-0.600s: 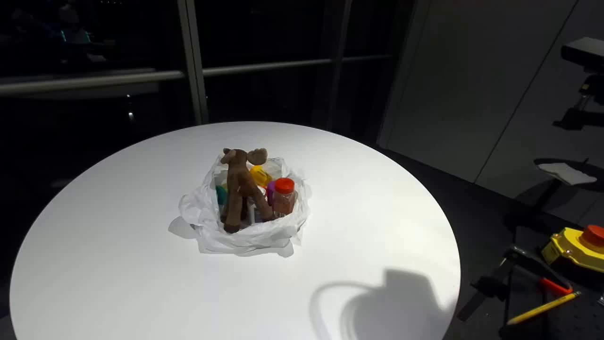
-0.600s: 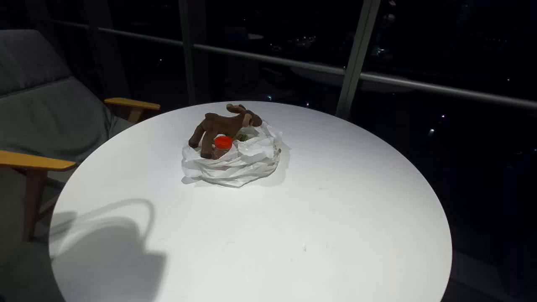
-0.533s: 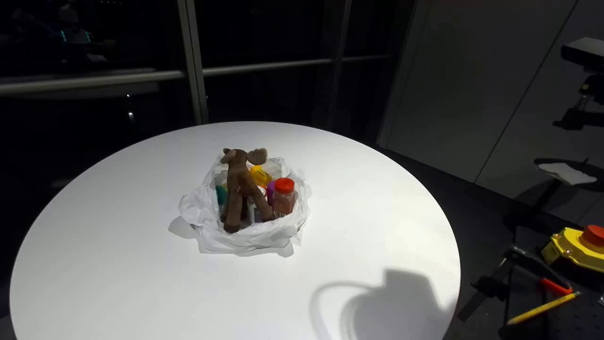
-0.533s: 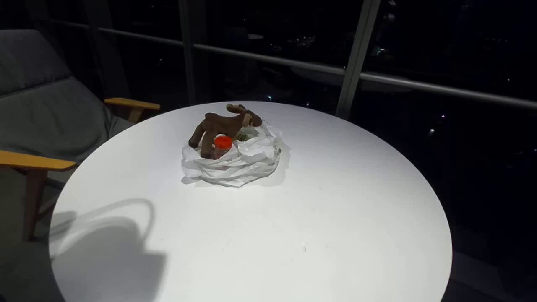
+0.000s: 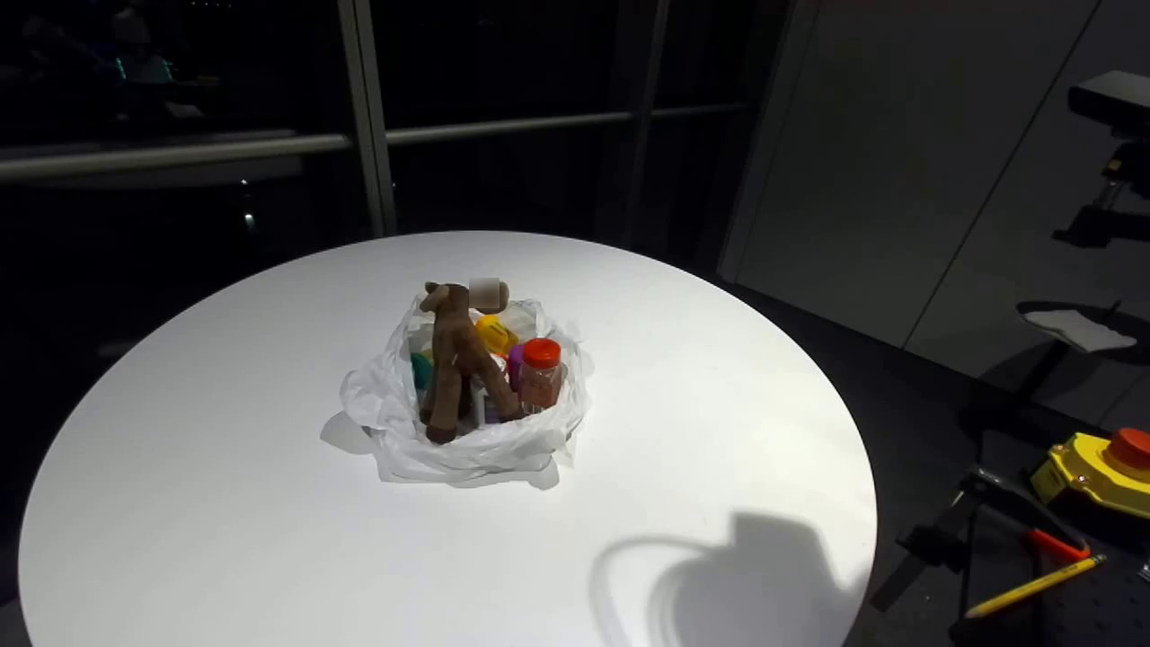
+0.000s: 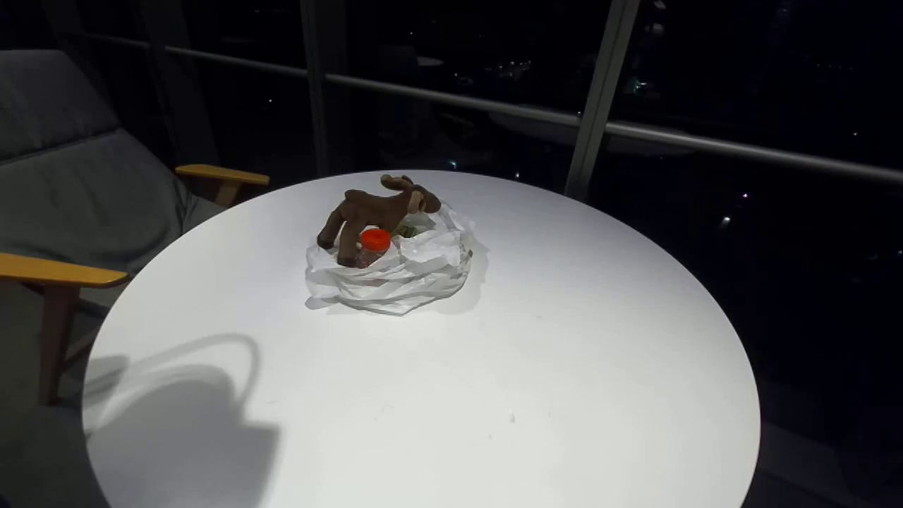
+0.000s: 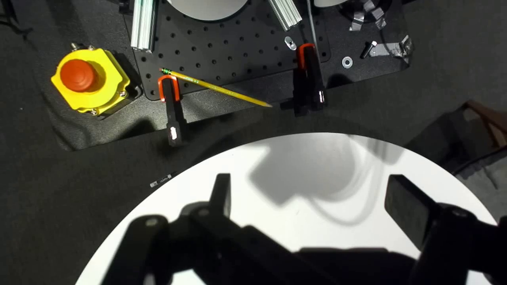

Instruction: Remove the deer toy and containers from the white plastic bag and place them on the table

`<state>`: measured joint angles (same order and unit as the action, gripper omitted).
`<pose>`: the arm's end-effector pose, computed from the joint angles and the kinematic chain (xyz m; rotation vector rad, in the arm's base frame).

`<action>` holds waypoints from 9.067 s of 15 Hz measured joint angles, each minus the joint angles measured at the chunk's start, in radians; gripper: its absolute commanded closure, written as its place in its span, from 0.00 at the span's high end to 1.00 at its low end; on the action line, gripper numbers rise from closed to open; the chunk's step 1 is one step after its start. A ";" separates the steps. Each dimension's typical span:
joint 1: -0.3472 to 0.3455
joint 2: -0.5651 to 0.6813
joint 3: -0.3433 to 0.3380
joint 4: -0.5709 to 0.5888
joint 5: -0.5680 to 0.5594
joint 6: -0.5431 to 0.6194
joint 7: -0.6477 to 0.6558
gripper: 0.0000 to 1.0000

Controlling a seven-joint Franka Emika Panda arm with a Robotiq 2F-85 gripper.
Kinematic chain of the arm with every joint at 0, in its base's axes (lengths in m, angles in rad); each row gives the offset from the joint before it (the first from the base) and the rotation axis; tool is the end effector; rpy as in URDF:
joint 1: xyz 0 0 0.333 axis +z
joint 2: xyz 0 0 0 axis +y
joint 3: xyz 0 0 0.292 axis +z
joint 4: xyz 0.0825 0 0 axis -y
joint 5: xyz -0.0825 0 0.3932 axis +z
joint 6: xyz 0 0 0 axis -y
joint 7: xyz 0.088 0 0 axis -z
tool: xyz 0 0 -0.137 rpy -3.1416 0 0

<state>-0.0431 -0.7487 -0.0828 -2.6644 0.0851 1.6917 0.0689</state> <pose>0.3143 -0.0255 0.3950 -2.9672 0.2771 0.3353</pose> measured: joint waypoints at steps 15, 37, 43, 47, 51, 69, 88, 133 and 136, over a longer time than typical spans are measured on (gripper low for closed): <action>0.129 0.444 0.358 0.048 0.090 0.411 0.440 1.00; 0.293 1.300 0.193 0.847 -0.179 0.683 0.580 1.00; 0.341 1.453 0.105 1.001 -0.200 0.683 0.576 1.00; 0.368 1.519 0.054 1.084 -0.210 0.683 0.576 0.88; 0.385 1.548 0.033 1.135 -0.218 0.682 0.576 0.51; 0.432 1.202 -0.109 0.910 -0.460 0.661 0.753 0.03; 0.221 0.949 0.032 0.195 -0.779 0.674 1.059 0.51; 0.296 1.272 0.028 0.657 -0.044 0.905 0.821 1.00; 0.298 1.291 0.022 0.673 -0.044 0.907 0.840 1.00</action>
<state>0.2551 0.5421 -0.0609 -1.9915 0.0408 2.5983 0.9093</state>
